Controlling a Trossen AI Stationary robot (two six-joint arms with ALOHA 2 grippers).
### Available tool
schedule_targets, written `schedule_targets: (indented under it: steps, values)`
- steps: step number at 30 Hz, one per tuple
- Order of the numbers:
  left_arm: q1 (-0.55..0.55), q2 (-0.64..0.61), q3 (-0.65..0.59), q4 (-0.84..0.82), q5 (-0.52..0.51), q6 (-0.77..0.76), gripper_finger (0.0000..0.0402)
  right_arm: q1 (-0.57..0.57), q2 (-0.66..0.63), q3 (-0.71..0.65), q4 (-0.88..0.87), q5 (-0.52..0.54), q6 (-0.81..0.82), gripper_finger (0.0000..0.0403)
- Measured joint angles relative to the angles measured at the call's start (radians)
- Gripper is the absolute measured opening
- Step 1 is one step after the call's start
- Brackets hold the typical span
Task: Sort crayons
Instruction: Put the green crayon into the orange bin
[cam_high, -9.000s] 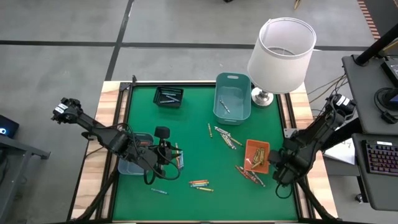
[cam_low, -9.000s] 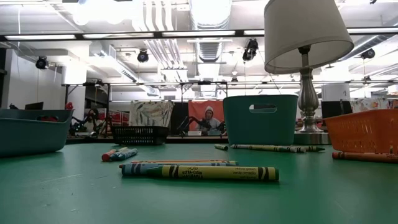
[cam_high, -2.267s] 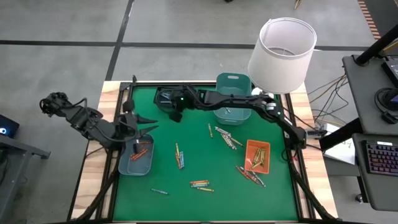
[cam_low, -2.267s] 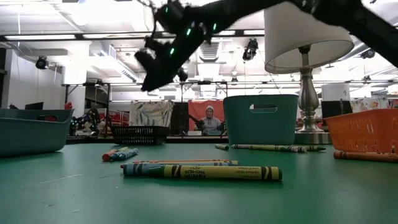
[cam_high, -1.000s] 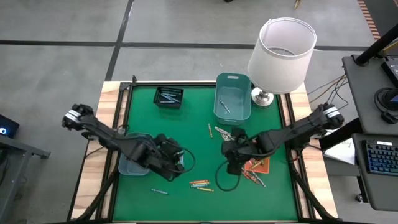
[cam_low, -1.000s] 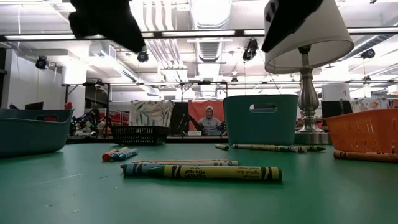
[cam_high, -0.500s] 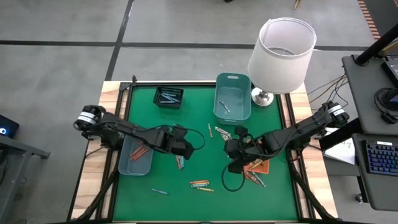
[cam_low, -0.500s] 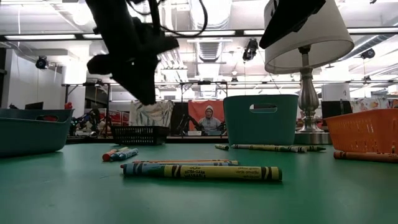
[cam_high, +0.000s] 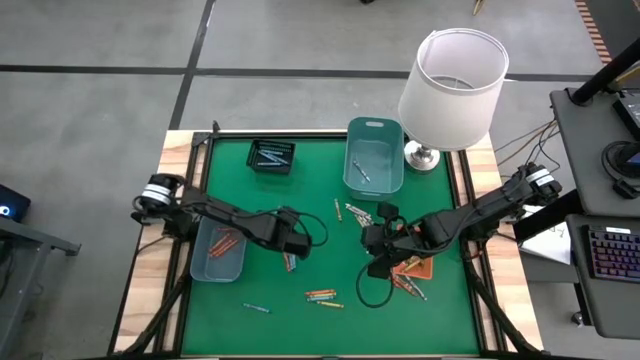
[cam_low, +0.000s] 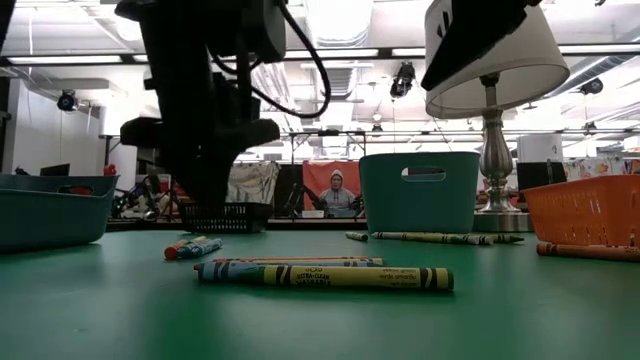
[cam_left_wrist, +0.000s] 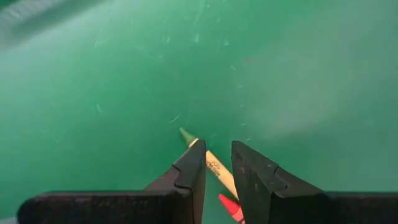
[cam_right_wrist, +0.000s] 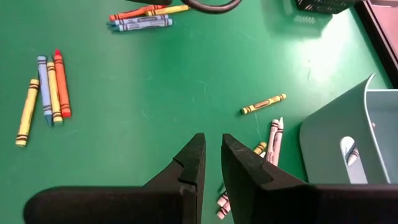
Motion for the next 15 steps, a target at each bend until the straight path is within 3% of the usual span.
schedule_targets:
  steps: [15]
  values:
    - [0.0,0.042,0.0,-0.047,0.018,-0.061,0.0059,0.0,0.0,-0.003,0.001,0.0,0.001,0.0043]
